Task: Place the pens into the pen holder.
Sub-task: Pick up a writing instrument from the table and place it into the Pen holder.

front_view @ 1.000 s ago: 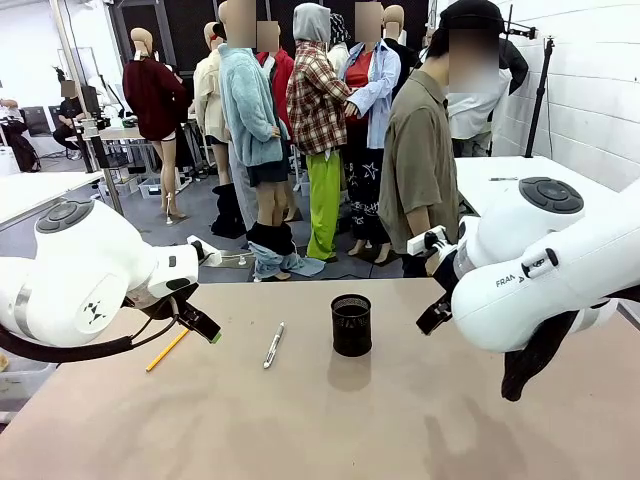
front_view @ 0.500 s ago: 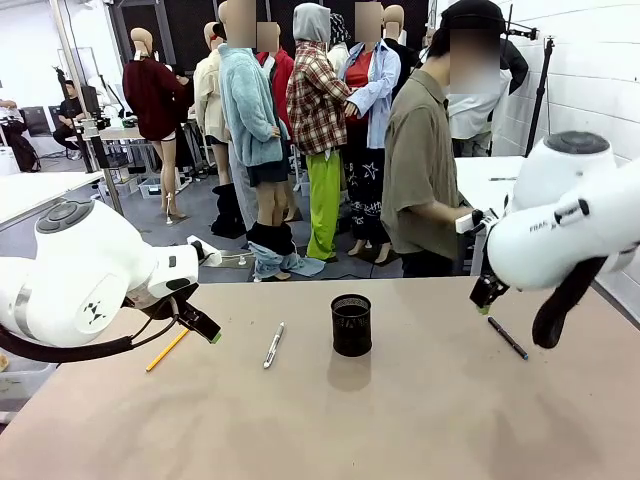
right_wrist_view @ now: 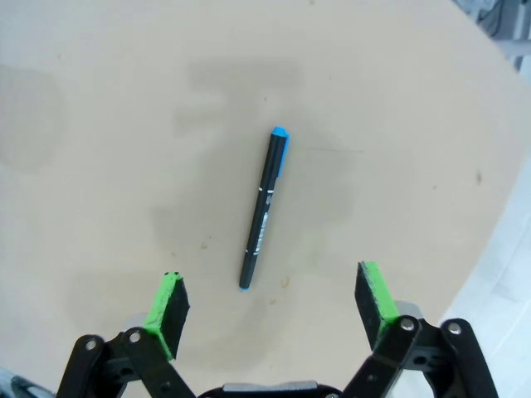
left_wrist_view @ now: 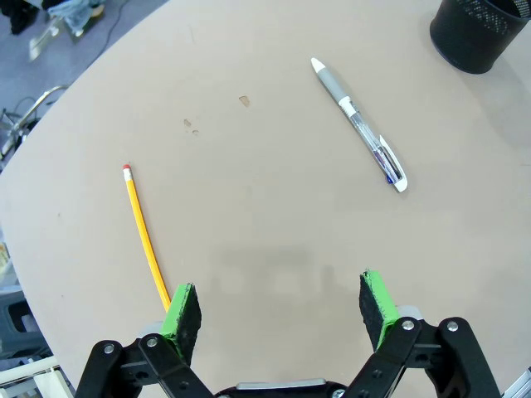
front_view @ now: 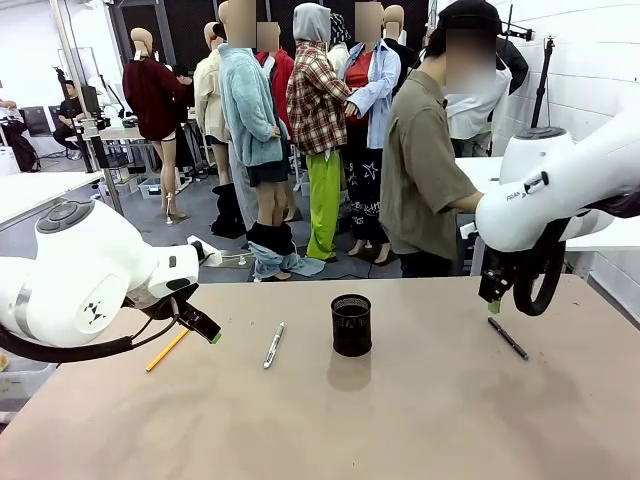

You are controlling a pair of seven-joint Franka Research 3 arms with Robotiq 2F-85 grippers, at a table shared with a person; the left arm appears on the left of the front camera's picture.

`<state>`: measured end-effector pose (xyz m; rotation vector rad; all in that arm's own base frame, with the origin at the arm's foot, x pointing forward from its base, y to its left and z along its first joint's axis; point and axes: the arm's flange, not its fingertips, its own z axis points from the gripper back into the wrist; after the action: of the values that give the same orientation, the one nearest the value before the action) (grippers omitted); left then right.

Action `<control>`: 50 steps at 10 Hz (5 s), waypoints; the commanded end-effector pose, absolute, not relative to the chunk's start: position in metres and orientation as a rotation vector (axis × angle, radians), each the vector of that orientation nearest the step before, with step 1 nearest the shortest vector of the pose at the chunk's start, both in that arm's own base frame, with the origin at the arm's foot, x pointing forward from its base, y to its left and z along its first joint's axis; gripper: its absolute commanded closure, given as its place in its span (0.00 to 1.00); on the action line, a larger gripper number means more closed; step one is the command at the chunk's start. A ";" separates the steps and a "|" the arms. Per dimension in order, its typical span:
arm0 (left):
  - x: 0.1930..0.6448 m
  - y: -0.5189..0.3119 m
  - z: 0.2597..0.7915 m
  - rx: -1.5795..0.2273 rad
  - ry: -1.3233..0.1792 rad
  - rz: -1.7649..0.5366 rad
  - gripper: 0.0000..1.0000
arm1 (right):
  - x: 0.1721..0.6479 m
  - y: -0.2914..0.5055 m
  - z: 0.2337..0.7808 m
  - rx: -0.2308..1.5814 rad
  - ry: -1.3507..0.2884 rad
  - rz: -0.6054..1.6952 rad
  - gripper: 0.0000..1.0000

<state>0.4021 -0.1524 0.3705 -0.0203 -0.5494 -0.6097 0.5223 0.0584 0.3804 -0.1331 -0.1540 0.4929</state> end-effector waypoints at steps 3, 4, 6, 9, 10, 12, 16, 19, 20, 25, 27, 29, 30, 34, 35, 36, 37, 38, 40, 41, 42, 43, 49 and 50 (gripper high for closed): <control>0.403 -0.151 0.371 -0.021 -0.551 -0.606 0.00 | 0.547 0.066 0.343 -0.168 -0.070 0.472 0.00; 0.403 -0.151 0.371 -0.021 -0.551 -0.606 0.00 | 0.548 0.066 0.333 -0.167 -0.056 0.459 0.00; 0.403 -0.151 0.371 -0.021 -0.551 -0.606 0.00 | 0.547 0.064 0.320 -0.137 -0.035 0.454 0.00; 0.403 -0.151 0.371 -0.021 -0.551 -0.606 0.00 | 0.543 0.059 0.304 -0.114 -0.019 0.439 0.08; 0.403 -0.151 0.371 -0.021 -0.551 -0.606 0.00 | 0.544 0.057 0.302 -0.104 -0.012 0.442 0.27; 0.403 -0.151 0.371 -0.021 -0.551 -0.606 0.00 | 0.547 0.053 0.301 -0.086 0.008 0.436 0.67; 0.403 -0.151 0.371 -0.021 -0.551 -0.606 0.00 | 0.550 0.052 0.301 -0.056 0.052 0.466 1.00; 0.403 -0.151 0.371 -0.021 -0.551 -0.606 0.00 | 0.550 0.054 0.301 -0.024 0.080 0.542 1.00; 0.403 -0.151 0.371 -0.021 -0.551 -0.606 0.00 | 0.546 0.058 0.305 -0.011 0.083 0.596 1.00; 0.403 -0.151 0.371 -0.021 -0.551 -0.606 0.00 | 0.506 0.084 0.363 0.322 -0.160 1.091 1.00; 0.403 -0.151 0.371 -0.021 -0.551 -0.606 0.00 | 0.496 0.101 0.383 0.470 -0.319 1.267 1.00; 0.403 -0.151 0.371 -0.021 -0.551 -0.606 0.00 | 0.495 0.124 0.397 0.636 -0.476 1.377 1.00; 0.403 -0.151 0.371 -0.021 -0.551 -0.606 0.00 | 0.499 0.138 0.400 0.717 -0.540 1.414 1.00; 0.403 -0.151 0.371 -0.021 -0.551 -0.606 0.00 | 0.518 0.197 0.407 0.975 -0.699 1.458 1.00; 0.403 -0.151 0.371 -0.021 -0.551 -0.606 0.00 | 0.528 0.210 0.405 0.979 -0.705 1.456 1.00; 0.403 -0.151 0.371 -0.021 -0.551 -0.606 0.00 | 0.534 0.219 0.400 0.962 -0.696 1.449 1.00; 0.403 -0.151 0.371 -0.021 -0.551 -0.606 0.00 | 0.540 0.224 0.393 0.972 -0.690 1.437 1.00; 0.403 -0.151 0.371 -0.021 -0.551 -0.606 0.00 | 0.546 0.228 0.386 0.982 -0.683 1.433 1.00; 0.403 -0.151 0.371 -0.021 -0.551 -0.606 0.00 | 0.550 0.234 0.375 0.932 -0.696 1.413 1.00; 0.403 -0.151 0.371 -0.021 -0.551 -0.606 0.00 | 0.552 0.235 0.370 0.923 -0.689 1.404 1.00; 0.403 -0.151 0.371 -0.021 -0.551 -0.606 0.00 | 0.553 0.236 0.363 0.917 -0.689 1.383 1.00; 0.403 -0.151 0.371 -0.021 -0.551 -0.606 0.00 | 0.553 0.236 0.355 0.908 -0.716 1.367 1.00; 0.403 -0.151 0.371 -0.021 -0.551 -0.606 0.00 | 0.538 0.226 0.332 0.839 -0.749 1.283 0.50; 0.403 -0.151 0.371 -0.021 -0.551 -0.606 0.00 | 0.534 0.218 0.331 0.852 -0.762 1.273 0.32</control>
<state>0.4020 -0.1526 0.3704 -0.0196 -0.5492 -0.6104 0.5453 0.2231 0.3320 0.8505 -0.7110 1.2770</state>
